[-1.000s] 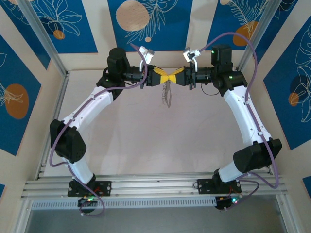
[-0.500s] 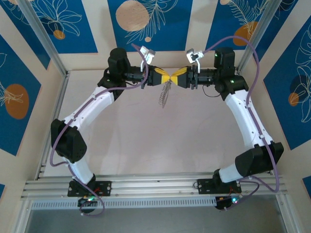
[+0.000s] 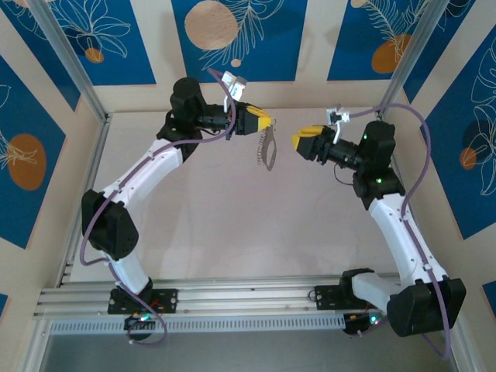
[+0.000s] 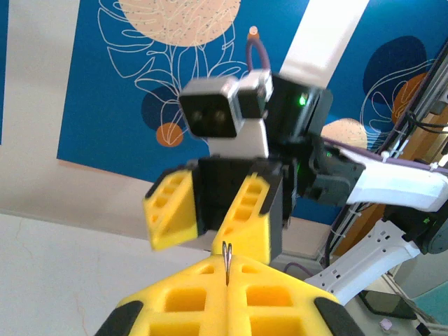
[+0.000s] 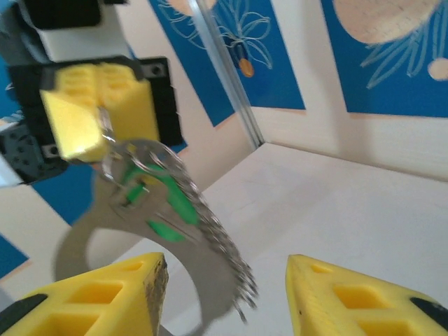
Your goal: Put the keys on the keyring
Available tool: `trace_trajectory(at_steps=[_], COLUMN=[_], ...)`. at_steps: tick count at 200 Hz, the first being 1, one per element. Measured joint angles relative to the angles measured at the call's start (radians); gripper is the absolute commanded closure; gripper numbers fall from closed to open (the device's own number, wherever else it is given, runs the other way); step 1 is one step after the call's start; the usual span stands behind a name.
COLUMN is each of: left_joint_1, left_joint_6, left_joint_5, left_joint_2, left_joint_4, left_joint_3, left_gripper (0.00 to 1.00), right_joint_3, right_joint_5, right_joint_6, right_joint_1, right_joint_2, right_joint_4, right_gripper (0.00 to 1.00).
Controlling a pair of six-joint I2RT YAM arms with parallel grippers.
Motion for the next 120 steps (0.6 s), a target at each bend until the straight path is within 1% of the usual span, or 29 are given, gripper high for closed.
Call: trace_trajectory(at_steps=[29,68,89,120], left_joint_1=[0.0,-0.001,-0.001,-0.001], left_joint_6=[-0.002,-0.009,-0.017,-0.031], left_joint_5=[0.0,0.001,0.001,0.001], left_joint_2=[0.0,-0.002,-0.002,-0.002], left_joint_4=[0.005,0.008,0.014,0.028], left_joint_3=[-0.011,-0.026,-0.036,-0.046], left_gripper=[1.0,1.0,1.0,1.0], right_joint_3=[-0.108,-0.135,-0.135,-0.122], right_joint_5=[0.111,0.217,0.245,0.266], right_joint_6=[0.024,0.019,0.007,-0.008], right_joint_1=[0.072,0.186,0.224,0.243], right_joint_2=[-0.034,-0.055,-0.055,-0.048], right_joint_4=[0.057,0.087,0.099,0.101], right_gripper=[0.47,0.46,0.46,0.44])
